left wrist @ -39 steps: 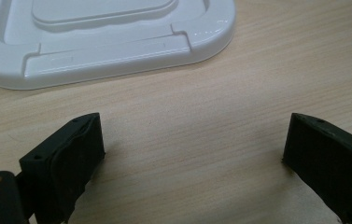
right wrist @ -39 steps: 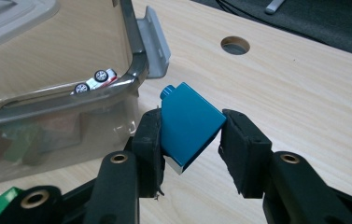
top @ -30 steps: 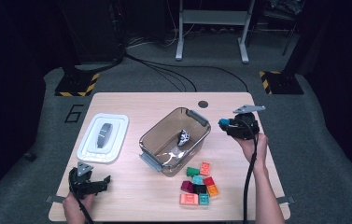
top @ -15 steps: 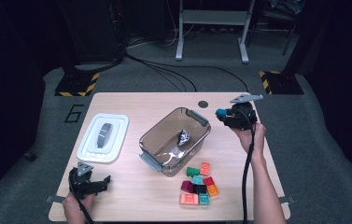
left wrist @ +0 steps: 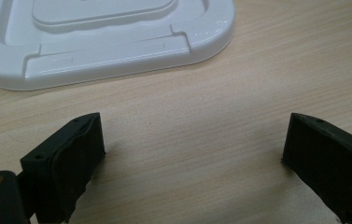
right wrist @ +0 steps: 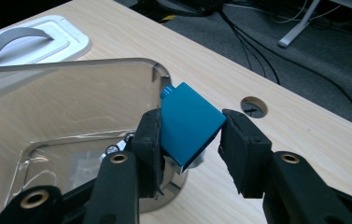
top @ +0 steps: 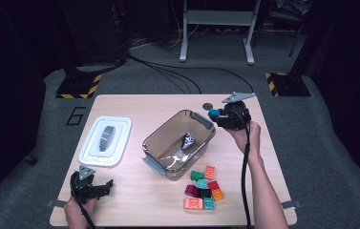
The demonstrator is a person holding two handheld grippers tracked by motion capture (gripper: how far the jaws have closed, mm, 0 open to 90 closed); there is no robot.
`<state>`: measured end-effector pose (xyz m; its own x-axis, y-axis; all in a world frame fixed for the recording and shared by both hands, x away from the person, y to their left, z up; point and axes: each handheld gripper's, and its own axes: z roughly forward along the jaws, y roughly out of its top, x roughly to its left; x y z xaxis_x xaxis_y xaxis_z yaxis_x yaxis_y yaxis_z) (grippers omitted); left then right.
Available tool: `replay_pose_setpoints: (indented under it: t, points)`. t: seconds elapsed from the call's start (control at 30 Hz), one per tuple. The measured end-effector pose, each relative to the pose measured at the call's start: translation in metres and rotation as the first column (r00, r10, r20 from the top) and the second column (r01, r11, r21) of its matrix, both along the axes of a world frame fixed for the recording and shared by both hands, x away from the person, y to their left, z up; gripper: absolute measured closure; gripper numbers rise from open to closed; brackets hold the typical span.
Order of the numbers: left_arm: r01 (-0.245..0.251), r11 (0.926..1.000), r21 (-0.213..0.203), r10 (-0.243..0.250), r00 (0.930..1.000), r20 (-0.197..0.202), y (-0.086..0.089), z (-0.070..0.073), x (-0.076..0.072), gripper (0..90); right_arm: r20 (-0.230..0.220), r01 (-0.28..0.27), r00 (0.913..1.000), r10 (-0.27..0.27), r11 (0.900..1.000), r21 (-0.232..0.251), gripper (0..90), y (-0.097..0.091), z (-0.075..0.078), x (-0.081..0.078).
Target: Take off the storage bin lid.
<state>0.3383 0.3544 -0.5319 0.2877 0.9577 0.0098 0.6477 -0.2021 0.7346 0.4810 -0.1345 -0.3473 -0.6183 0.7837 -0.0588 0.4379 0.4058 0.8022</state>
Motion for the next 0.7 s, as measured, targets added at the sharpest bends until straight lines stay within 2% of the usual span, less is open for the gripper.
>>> replay_pose_setpoints:
  t: [0.13,0.17,0.4,0.53,0.7]
  points:
    - [-0.001,1.0,0.0,0.001,1.0,0.0,0.0,0.0,0.0,5.3,-0.014,-0.025,0.9996,0.024,0.9996,-0.016,59.4,0.009,-0.008,0.001]
    - [0.0,1.0,0.0,0.0,1.0,0.0,0.0,0.0,0.0,5.3,-0.029,-0.026,0.9992,0.026,0.9996,-0.014,59.4,0.012,-0.013,0.001]
    - [0.0,1.0,0.0,0.0,1.0,0.0,0.0,0.0,0.0,5.3,-0.054,-0.046,0.9975,0.045,0.9986,-0.024,59.3,0.017,-0.027,0.001]
    - [0.0,1.0,0.001,0.0,1.0,0.001,0.0,0.0,0.0,5.3,-0.042,-0.069,0.9969,0.066,0.9963,-0.052,59.3,0.017,-0.03,-0.001]
    - [0.0,1.0,0.0,0.0,1.0,0.001,0.0,0.0,0.0,5.3,-0.053,-0.067,0.9965,0.064,0.9957,-0.063,59.2,0.017,-0.034,-0.003]
